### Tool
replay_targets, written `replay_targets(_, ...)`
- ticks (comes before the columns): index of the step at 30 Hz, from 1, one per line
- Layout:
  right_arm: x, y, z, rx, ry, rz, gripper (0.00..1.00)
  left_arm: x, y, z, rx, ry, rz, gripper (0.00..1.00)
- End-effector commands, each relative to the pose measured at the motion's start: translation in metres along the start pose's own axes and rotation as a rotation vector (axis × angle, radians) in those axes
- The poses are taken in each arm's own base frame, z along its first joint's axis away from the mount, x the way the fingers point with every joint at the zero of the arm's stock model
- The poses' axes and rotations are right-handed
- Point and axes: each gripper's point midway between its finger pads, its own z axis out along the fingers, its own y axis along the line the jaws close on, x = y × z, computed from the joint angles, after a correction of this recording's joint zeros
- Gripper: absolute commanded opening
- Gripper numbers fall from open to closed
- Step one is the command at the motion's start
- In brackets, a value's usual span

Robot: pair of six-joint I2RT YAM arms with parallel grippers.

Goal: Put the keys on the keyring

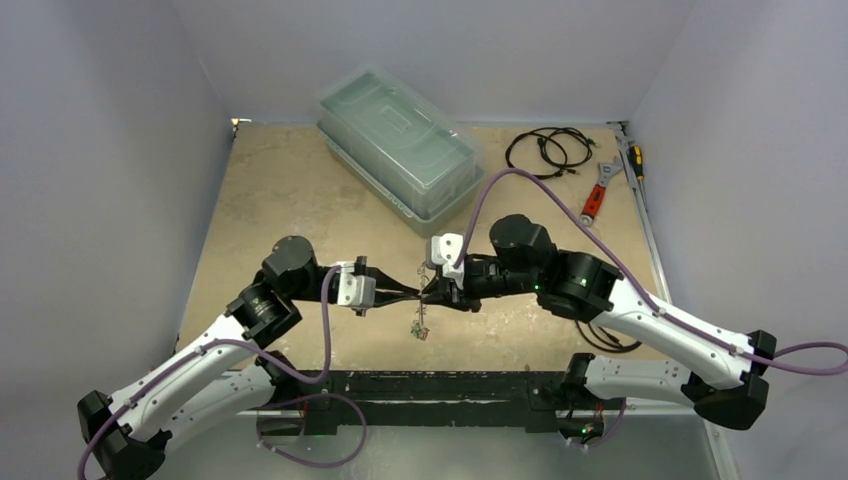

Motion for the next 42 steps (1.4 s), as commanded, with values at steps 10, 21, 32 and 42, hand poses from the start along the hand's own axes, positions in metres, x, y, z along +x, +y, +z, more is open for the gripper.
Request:
replay_targets(10, -0.055, -0.015, -0.033, 0.174, -0.287, -0.093, 0.56, -0.031, 0.022, -0.019, -0.172, -0.043, 0.106, 0.00)
replay_targets(21, -0.039, -0.017, -0.012, 0.157, -0.248, -0.062, 0.50, -0.033, 0.020, -0.020, -0.168, -0.043, 0.114, 0.00)
replay_targets(32, -0.032, -0.022, -0.004, 0.165, -0.224, -0.058, 0.28, -0.033, 0.020, -0.019, -0.164, -0.045, 0.110, 0.00)
replay_targets(42, -0.025, -0.022, 0.002, 0.155, -0.193, -0.050, 0.02, -0.035, 0.021, -0.022, -0.180, -0.047, 0.117, 0.00)
